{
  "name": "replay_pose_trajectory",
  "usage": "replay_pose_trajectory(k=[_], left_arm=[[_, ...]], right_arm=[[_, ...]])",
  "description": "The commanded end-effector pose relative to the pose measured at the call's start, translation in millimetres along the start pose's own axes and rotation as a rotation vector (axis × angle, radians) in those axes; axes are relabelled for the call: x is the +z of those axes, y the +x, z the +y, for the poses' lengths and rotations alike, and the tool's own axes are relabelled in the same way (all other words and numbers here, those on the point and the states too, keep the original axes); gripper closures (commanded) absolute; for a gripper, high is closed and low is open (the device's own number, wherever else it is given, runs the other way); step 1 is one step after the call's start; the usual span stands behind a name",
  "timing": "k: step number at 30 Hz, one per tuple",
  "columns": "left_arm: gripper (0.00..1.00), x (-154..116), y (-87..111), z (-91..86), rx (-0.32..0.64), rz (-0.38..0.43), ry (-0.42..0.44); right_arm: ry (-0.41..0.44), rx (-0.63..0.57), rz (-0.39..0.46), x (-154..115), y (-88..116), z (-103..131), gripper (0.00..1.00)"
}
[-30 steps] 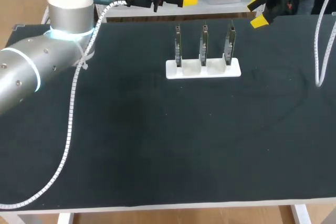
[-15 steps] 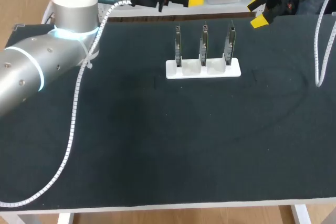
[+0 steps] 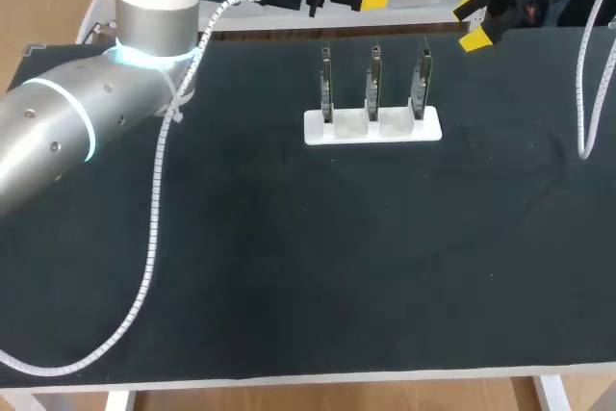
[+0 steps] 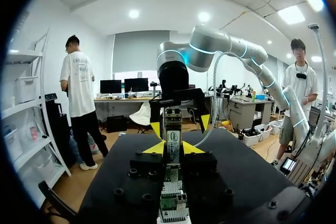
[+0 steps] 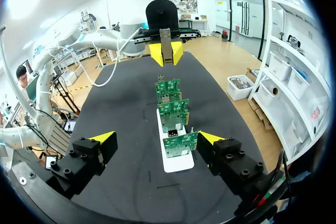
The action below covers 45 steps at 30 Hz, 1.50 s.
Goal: Pick up the optical module with the left hand, and insert it into the network port with the right hand.
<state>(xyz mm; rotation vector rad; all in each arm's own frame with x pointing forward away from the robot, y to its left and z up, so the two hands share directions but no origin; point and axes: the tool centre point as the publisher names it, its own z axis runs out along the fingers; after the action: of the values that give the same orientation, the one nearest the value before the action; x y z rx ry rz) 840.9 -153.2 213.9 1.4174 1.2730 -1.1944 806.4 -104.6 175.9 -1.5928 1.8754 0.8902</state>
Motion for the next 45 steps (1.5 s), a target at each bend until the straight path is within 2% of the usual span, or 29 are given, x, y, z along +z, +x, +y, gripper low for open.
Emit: replay_pose_trajectory(k=[1,8,30,45], left_arm=[[1.00,14,-3.5,13.5,-0.009,0.005,0.217],[1.00,25,-1.4,3.4,-0.031,-0.011,0.248],[1.00,53,9.2,-2.6,-0.045,-0.092,0.138],[1.00,64,7.0,-2.0,0.001,-0.030,0.100]], right_arm=[[0.006,0.001,0.001,0,0,3,0.00],[0.006,0.001,0.001,0,0,3,0.00],[0.006,0.001,0.001,0,0,3,0.00],[0.006,0.001,0.001,0,0,3,0.00]])
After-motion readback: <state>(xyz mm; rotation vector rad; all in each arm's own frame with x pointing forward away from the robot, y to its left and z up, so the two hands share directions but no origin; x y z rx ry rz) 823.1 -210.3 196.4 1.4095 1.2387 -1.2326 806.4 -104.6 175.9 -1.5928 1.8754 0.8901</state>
